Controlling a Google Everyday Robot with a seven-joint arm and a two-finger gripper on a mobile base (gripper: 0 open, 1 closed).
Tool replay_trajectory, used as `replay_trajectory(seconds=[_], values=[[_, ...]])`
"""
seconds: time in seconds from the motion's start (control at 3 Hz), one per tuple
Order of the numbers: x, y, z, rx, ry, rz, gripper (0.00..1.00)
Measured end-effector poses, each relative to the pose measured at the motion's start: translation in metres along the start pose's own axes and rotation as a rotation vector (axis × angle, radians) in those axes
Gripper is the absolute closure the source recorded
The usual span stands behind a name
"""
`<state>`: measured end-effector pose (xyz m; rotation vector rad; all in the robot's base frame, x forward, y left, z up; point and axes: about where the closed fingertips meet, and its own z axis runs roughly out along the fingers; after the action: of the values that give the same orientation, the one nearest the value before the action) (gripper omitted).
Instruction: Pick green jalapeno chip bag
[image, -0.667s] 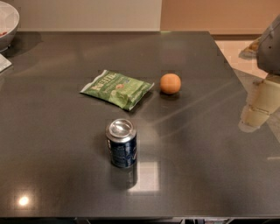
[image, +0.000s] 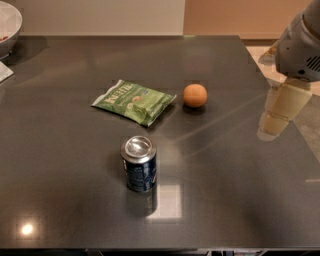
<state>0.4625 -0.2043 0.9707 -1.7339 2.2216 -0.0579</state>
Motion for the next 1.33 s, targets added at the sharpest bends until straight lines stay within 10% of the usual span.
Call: replay_trajectory(seconds=[1.33], values=[[-0.169, -0.081, 0.096, -0.092, -0.177, -0.068, 0.0]])
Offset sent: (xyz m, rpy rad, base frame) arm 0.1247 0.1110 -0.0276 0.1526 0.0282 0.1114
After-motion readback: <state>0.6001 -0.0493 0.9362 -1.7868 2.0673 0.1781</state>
